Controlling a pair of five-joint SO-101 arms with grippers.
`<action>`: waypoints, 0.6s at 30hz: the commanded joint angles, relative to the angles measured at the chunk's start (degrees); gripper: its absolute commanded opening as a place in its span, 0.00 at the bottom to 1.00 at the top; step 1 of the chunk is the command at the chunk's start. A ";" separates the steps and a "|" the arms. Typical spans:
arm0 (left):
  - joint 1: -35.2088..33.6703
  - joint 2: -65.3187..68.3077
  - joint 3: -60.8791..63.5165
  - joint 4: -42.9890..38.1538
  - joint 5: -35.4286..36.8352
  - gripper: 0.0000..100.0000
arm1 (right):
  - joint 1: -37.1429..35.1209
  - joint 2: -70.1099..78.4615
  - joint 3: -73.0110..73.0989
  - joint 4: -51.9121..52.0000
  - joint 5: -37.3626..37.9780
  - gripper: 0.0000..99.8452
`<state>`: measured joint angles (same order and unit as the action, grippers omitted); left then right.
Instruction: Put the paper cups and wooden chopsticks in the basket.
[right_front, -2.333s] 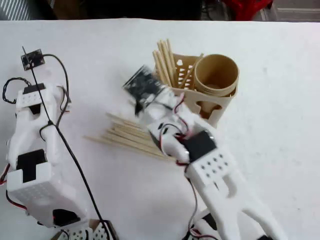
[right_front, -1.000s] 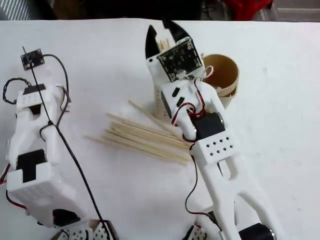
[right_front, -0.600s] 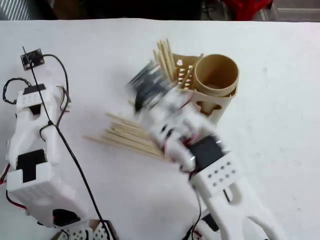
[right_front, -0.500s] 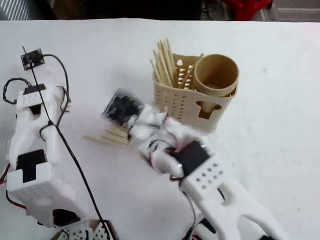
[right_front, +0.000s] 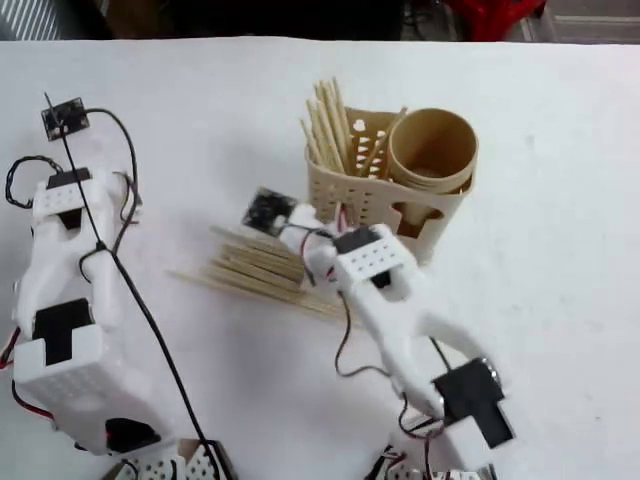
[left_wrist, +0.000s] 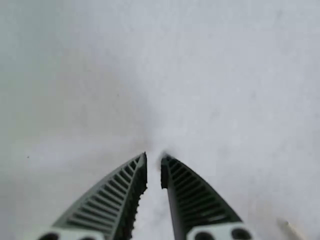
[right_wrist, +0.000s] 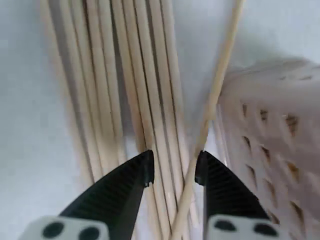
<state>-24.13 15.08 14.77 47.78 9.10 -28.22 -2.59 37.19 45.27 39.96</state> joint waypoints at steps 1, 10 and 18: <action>-0.22 -0.31 -0.44 -0.97 -0.70 0.07 | 5.23 1.98 -2.46 -0.92 3.34 0.14; -0.22 -0.31 -0.44 -0.79 -0.70 0.07 | 3.74 5.49 -2.29 -0.57 3.69 0.14; -0.22 -0.40 -0.44 -0.79 -0.70 0.07 | 0.22 5.05 -0.97 -0.57 4.04 0.02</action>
<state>-24.13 15.08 14.77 47.78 9.10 -25.93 2.77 36.22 44.66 42.95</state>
